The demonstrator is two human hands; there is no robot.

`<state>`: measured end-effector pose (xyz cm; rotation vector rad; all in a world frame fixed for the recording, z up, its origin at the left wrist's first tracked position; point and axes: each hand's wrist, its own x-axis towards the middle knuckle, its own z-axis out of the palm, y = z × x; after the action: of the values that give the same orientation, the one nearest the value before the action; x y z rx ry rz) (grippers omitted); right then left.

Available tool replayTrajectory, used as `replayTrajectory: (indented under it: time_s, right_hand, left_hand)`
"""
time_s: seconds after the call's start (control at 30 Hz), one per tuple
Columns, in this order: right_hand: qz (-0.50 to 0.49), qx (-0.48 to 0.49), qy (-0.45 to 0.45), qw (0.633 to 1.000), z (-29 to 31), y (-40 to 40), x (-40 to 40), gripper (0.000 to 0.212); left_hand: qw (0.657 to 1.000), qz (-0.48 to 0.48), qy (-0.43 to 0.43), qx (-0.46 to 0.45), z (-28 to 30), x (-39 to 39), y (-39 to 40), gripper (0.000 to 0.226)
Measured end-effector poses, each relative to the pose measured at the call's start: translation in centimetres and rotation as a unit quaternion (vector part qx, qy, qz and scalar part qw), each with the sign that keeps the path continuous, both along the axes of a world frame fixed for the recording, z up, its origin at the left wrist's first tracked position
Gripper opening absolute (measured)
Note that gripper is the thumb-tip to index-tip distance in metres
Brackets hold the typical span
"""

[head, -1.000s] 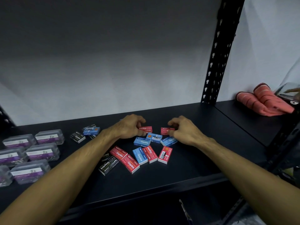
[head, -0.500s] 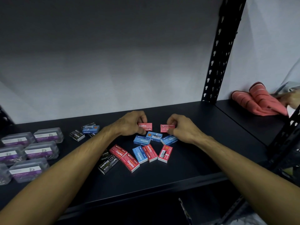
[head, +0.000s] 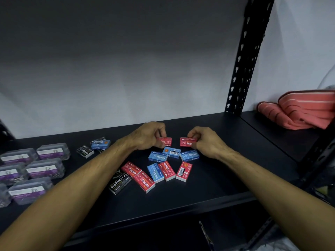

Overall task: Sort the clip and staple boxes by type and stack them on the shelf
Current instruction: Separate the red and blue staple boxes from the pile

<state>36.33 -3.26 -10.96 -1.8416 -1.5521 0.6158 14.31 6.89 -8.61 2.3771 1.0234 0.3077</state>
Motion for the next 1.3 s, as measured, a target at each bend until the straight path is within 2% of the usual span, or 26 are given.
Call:
replayTrajectory:
  time_s: [0.2,0.3,0.47,0.57,0.7,0.8,1.03,1.2,1.3]
  right_hand:
    - [-0.009,0.014,-0.003,1.000,-0.3,0.0,0.3,0.031]
    - [-0.005,0.019,-0.012,1.000,-0.4,0.1,0.3,0.031]
    - [0.000,0.025,-0.029,0.999,-0.4,0.0,0.3,0.030]
    - [0.001,0.026,-0.034,0.999,-0.5,0.0,0.3,0.031]
    - [0.006,0.030,-0.039,0.999,-0.5,-0.2,0.3,0.031]
    - [0.004,0.031,-0.040,0.999,-0.5,-0.1,0.3,0.031]
    - [0.003,0.042,-0.036,0.998,-0.6,-0.2,0.3,0.024]
    - [0.011,0.053,-0.053,0.997,-0.5,-0.2,0.4,0.023]
    - [0.017,0.065,-0.073,0.995,-0.5,-0.2,0.6,0.023]
  left_hand:
    - [0.999,-0.019,0.023,0.028,0.0,0.9,-0.1,0.025]
    - [0.999,-0.044,0.027,0.015,0.2,1.3,-0.3,0.049]
    - [0.996,0.013,-0.090,-0.011,0.3,1.9,-0.5,0.030]
    - [0.993,0.042,-0.114,0.001,0.0,1.9,-0.6,0.028]
    - [0.993,0.047,-0.107,0.004,-0.4,1.2,-0.2,0.030]
    - [0.994,0.033,-0.100,0.003,-0.2,0.8,-0.2,0.043]
    - [0.995,0.057,-0.080,0.030,-0.6,0.0,-0.3,0.018]
    - [0.998,0.032,-0.019,0.055,-0.8,-0.7,-0.1,0.027]
    - [0.998,0.029,-0.015,0.055,-0.9,-0.2,0.0,0.023]
